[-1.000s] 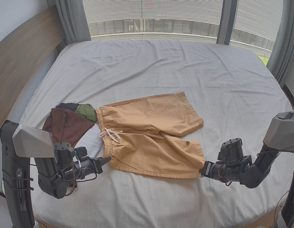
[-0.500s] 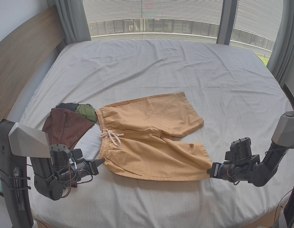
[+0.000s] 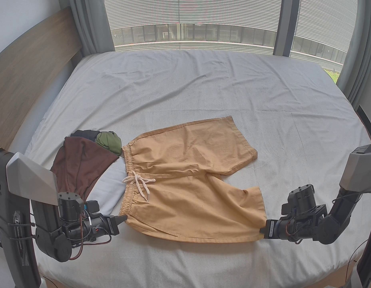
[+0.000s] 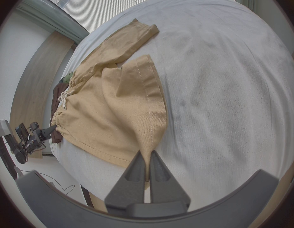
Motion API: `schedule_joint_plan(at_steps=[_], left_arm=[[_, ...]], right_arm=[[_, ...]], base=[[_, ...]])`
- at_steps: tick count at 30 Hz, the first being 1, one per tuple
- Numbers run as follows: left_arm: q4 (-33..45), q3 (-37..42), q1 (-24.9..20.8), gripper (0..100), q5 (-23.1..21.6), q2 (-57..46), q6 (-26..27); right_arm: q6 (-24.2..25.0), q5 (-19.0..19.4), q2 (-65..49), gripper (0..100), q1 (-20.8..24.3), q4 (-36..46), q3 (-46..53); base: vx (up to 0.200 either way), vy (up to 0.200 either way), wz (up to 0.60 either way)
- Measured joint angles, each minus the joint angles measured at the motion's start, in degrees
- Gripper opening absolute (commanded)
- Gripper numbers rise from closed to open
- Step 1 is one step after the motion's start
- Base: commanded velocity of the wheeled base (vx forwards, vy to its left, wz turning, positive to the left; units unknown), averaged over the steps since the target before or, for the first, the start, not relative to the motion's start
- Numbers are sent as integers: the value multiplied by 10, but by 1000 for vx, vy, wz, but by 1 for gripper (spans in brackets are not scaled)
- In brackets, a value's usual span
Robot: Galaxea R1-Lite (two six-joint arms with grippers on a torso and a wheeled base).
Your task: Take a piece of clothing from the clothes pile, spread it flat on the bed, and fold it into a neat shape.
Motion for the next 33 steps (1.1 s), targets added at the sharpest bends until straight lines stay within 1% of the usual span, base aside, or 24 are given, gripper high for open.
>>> schedule_joint_plan(at_steps=[6, 12, 13, 14, 20, 25, 30, 33], left_arm=[[0, 5, 0, 0, 0, 0, 3], [0, 10, 1, 0, 0, 1, 3], [0, 12, 1, 100, 0, 1, 4], [0, 14, 1, 100, 0, 1, 4], [0, 20, 3, 100, 0, 1, 5], [0, 10, 9, 100, 2, -6, 2], [-1, 1, 11, 100, 0, -21, -1], [-1, -1, 8, 100, -3, -28, -2]], right_arm=[[-4, -1, 6, 0, 3, 0, 8], [-23, -1, 9, 0, -1, -2, 15], [-24, -1, 9, 0, -1, -2, 16], [-24, -1, 9, 100, -1, -2, 18], [-24, -2, 9, 100, -6, -2, 21], [-24, -1, 5, 100, -31, -7, 18], [-22, 4, 3, 100, -57, -62, -3], [-21, 18, 9, 100, -71, -93, -21]], base=[[0, 0, 0], [0, 0, 0], [0, 0, 0], [0, 0, 0], [0, 0, 0], [0, 0, 0], [0, 0, 0], [0, 0, 0]])
